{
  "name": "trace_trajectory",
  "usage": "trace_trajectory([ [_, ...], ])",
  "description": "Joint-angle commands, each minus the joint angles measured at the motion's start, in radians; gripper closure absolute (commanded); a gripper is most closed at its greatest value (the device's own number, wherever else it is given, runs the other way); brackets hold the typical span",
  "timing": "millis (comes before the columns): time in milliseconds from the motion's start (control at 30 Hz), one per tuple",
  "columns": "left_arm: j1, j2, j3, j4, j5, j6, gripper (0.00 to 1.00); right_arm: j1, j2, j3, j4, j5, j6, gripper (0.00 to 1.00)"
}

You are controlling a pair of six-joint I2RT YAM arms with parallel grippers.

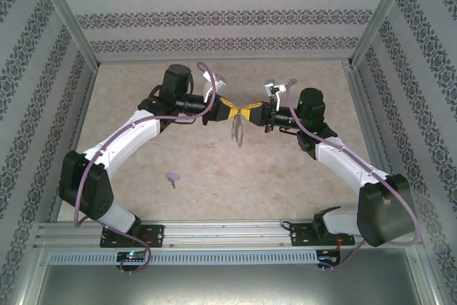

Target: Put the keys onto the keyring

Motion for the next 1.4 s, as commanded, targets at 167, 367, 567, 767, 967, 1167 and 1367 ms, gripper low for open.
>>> trace_trajectory([
  [167,-0.013,-0.122,-0.076,0.192,-0.292,-0.14,0.49,0.015,-0.057,-0.051,0.175,0.152,0.026,1.0],
  [367,-0.013,-0.19,-0.162,0.313,-0.407,-0.255,0.3,0.017,-0.072,-0.107,0.346,0.246,0.104,1.0],
  [567,-0.014,-0.186,-0.21,0.42,-0.374,-0.325,0.27,0.023,-0.029,-0.155,0.529,0.297,0.206,1.0],
  [767,-0.013,-0.159,-0.189,0.385,-0.316,-0.289,0.27,0.033,-0.013,-0.143,0.494,0.267,0.201,1.0],
  [967,-0.013,-0.129,-0.158,0.314,-0.239,-0.219,0.27,0.036,-0.033,-0.136,0.404,0.224,0.165,1.0],
  [1167,-0.013,-0.114,-0.133,0.3,-0.113,-0.187,0.32,0.037,-0.051,-0.136,0.335,0.161,0.135,1.0],
  [1367,-0.014,-0.092,-0.104,0.241,-0.049,-0.164,0.46,0.039,-0.047,-0.135,0.313,0.12,0.125,1.0],
])
